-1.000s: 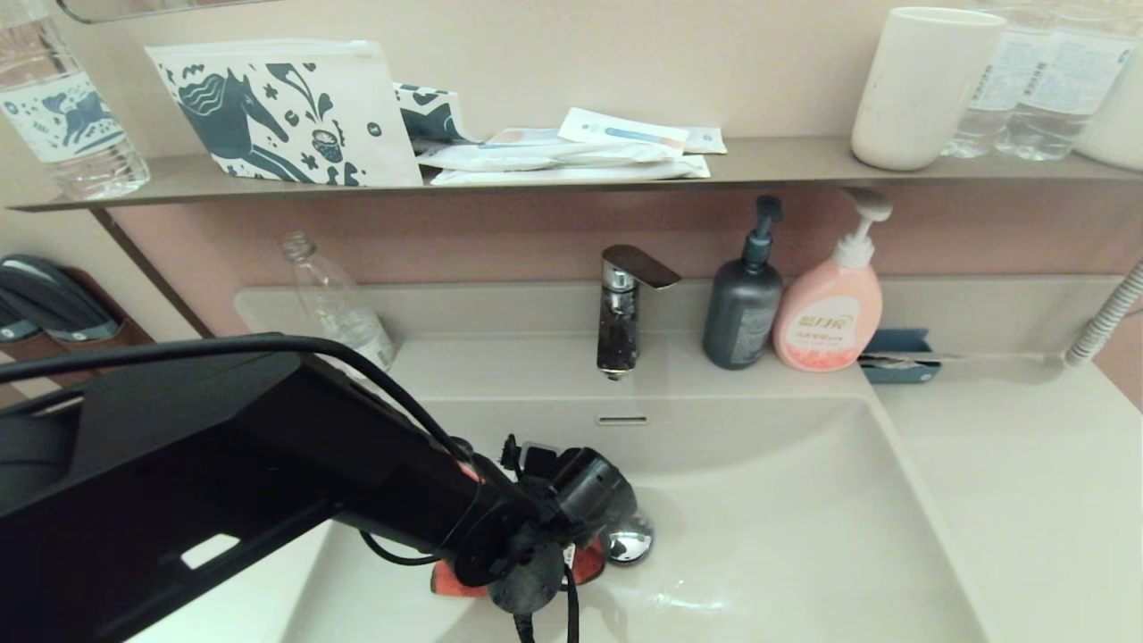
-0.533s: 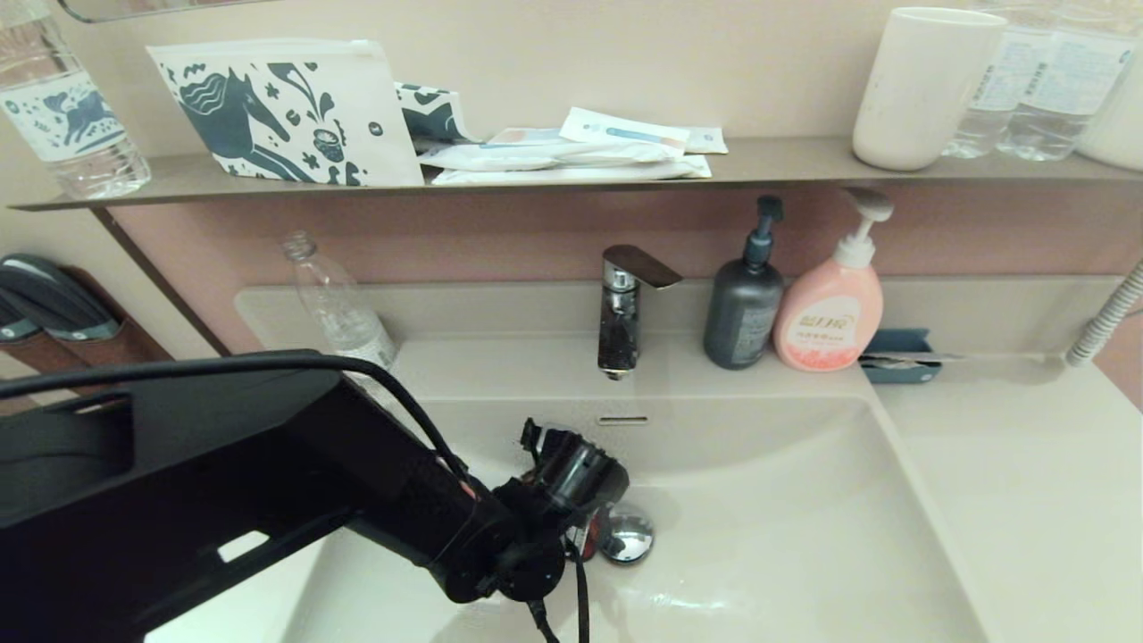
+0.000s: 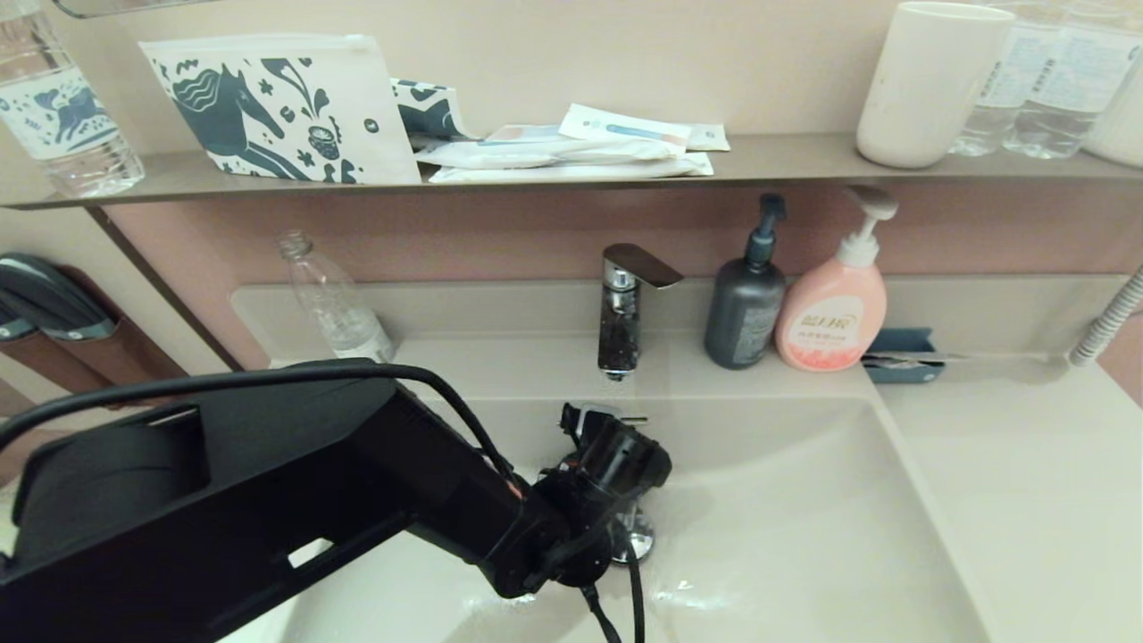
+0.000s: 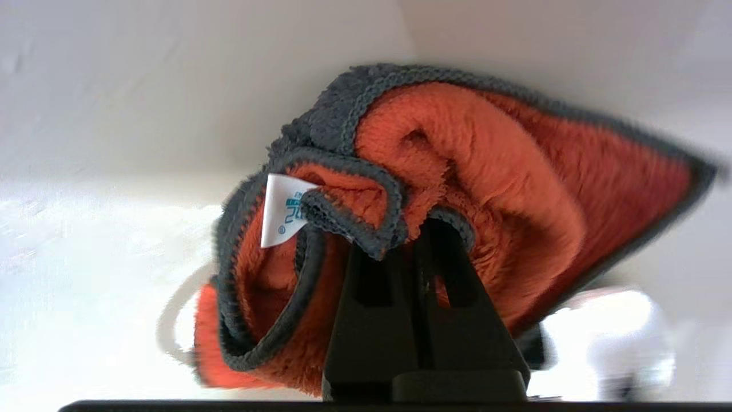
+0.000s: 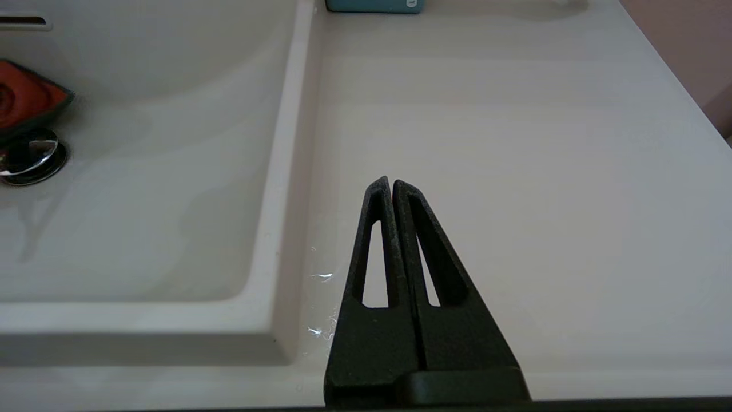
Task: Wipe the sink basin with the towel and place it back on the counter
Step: Wipe the sink
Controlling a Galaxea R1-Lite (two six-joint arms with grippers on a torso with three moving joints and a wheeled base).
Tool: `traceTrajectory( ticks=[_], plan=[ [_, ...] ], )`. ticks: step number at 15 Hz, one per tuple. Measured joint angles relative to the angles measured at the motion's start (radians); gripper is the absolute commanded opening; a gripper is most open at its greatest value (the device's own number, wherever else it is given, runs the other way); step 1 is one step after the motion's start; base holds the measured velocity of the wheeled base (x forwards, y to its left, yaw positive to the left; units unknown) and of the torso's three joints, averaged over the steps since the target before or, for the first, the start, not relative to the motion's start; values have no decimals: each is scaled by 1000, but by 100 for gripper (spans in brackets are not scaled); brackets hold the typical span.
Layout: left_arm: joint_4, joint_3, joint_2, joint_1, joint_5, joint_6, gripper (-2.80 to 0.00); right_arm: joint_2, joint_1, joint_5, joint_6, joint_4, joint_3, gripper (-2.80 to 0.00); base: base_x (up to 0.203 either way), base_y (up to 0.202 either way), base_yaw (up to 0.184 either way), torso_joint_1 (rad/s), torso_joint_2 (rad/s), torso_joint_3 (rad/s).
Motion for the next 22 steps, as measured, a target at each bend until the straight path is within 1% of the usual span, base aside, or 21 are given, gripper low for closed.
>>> traceTrajectory(
  ticks=[3,4,7,10,11,13,15,17,18,21,22],
  plan=[
    [51,-82,8,-39,14,-61,-280,0,0,0,0,0,0,-280,0,0,0,0,0,0],
    [83,-112,14,-56,21,-92,-280,0,0,0,0,0,0,-280,0,0,0,0,0,0],
    [179,-194,57,-118,38,-215,-280,0,0,0,0,0,0,-280,0,0,0,0,0,0],
    [260,-290,107,-161,59,-300,-280,0,0,0,0,0,0,-280,0,0,0,0,0,0],
    [296,-324,120,-171,60,-329,-280,0,0,0,0,0,0,-280,0,0,0,0,0,0],
    [399,-375,138,-207,60,-407,-280,0,0,0,0,0,0,-280,0,0,0,0,0,0],
    [467,-392,146,-242,57,-460,-280,0,0,0,0,0,0,-280,0,0,0,0,0,0],
    [498,-395,148,-261,55,-482,-280,0,0,0,0,0,0,-280,0,0,0,0,0,0],
    [536,-393,151,-273,54,-502,-280,0,0,0,0,0,0,-280,0,0,0,0,0,0],
    [672,-367,156,-300,25,-600,-280,0,0,0,0,0,0,-280,0,0,0,0,0,0],
    [698,-344,152,-304,13,-614,-280,0,0,0,0,0,0,-280,0,0,0,0,0,0]
  ],
)
